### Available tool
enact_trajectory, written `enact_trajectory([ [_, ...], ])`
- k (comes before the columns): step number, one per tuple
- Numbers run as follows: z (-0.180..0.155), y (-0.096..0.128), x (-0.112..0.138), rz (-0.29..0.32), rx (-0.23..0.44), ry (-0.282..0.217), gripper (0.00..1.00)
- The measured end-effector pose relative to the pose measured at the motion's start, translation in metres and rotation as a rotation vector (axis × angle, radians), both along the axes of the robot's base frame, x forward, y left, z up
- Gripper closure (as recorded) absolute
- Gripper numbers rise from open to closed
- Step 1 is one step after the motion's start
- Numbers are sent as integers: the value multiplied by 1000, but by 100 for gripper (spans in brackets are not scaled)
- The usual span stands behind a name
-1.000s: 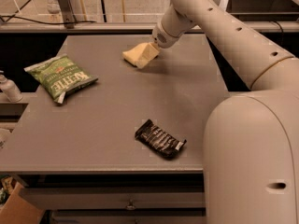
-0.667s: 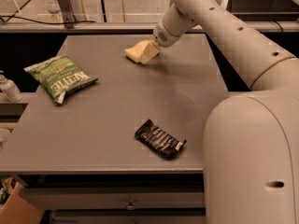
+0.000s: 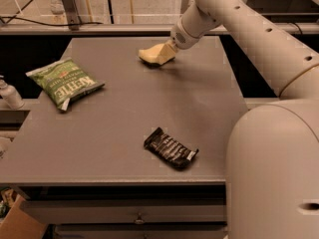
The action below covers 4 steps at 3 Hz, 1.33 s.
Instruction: Move sponge near rxbar chocolate
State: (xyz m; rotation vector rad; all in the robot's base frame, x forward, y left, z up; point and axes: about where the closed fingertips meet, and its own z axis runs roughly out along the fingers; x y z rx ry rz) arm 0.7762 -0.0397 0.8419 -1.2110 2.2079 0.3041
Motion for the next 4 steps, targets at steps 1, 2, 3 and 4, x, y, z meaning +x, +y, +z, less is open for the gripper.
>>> enact_trajectory([
  [1,17,-11,-9,-3,19,-22,100],
  [2,35,-23,-22,-1,28,-42,100],
  [3,46,-32,-38,7,35,-47,100],
  [4,57,-43,-73,43,38,-44,100],
])
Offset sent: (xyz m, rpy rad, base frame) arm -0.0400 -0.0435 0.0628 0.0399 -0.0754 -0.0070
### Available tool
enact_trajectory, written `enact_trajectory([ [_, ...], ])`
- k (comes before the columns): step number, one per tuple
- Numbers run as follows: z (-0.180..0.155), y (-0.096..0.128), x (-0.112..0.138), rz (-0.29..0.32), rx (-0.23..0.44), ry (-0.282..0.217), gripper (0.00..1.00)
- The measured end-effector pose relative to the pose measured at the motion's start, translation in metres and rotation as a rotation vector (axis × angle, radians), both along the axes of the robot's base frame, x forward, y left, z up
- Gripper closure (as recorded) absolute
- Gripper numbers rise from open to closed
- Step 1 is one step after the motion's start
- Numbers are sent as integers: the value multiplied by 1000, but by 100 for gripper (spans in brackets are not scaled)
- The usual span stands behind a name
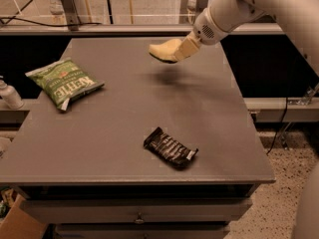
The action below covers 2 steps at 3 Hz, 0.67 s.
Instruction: Move sponge near rxbar chocolate
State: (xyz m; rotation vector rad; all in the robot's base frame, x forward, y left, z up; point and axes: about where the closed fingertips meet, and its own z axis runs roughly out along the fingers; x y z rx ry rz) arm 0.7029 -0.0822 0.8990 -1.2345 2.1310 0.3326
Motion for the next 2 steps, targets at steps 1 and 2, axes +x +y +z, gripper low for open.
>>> enact_trajectory([
  [1,11,-18,-50,25,8,11,100],
  [2,21,-40,-99,37,9,28,100],
])
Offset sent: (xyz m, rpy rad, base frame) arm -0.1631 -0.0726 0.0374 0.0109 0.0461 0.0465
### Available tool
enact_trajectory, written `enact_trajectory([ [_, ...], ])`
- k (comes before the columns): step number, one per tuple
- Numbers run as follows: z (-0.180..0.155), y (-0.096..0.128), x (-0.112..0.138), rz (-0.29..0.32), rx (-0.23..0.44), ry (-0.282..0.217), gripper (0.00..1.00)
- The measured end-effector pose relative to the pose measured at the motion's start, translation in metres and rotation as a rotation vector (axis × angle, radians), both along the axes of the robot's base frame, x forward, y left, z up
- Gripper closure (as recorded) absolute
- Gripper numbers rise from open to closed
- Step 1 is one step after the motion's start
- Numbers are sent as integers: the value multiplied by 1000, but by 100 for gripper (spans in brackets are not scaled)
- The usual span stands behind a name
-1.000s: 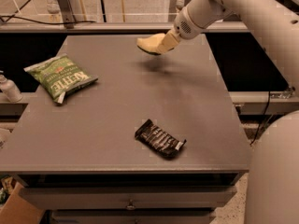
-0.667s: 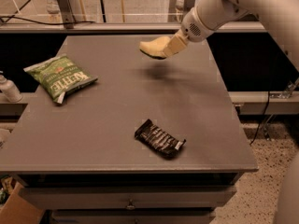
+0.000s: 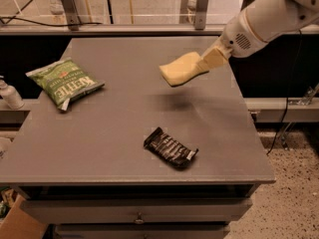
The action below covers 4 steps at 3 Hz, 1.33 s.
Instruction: Move sponge near rxbar chocolate
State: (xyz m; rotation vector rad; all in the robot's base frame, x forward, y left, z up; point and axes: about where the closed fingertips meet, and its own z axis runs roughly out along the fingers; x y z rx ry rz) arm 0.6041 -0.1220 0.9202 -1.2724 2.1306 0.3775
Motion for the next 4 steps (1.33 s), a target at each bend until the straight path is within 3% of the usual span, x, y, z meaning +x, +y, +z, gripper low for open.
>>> enact_trajectory([
  [2,14,-54,-95,-14,-20,68,100],
  [4,5,-53,-100,-13,-23,84,100],
])
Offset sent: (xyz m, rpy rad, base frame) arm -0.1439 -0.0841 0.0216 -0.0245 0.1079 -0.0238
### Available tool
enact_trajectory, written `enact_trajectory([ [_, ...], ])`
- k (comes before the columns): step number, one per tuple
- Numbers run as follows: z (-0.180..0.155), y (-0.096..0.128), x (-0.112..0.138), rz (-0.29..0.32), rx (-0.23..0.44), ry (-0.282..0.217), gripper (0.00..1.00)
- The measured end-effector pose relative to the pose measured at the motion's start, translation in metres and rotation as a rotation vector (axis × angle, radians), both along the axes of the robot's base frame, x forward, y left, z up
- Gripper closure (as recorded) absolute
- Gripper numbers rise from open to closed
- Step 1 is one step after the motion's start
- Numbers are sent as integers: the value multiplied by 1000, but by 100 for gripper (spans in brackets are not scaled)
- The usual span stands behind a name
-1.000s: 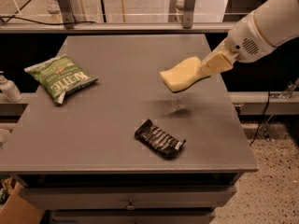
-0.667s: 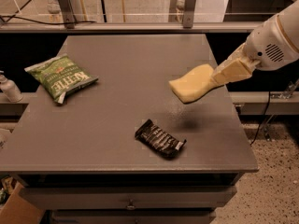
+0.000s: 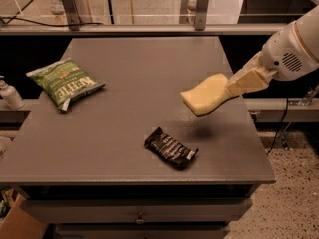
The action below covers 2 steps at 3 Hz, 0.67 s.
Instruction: Move sponge near rxbar chocolate
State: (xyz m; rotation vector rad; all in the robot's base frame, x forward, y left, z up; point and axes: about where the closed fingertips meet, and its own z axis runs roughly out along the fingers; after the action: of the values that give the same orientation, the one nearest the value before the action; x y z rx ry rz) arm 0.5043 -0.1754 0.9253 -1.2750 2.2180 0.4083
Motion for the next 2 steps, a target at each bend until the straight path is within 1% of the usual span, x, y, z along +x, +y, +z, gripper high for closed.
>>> enact_trajectory([
  [1,-36,-6,-30,-32,31,55,100],
  [2,-36,-6,-30,-32,31,55,100],
])
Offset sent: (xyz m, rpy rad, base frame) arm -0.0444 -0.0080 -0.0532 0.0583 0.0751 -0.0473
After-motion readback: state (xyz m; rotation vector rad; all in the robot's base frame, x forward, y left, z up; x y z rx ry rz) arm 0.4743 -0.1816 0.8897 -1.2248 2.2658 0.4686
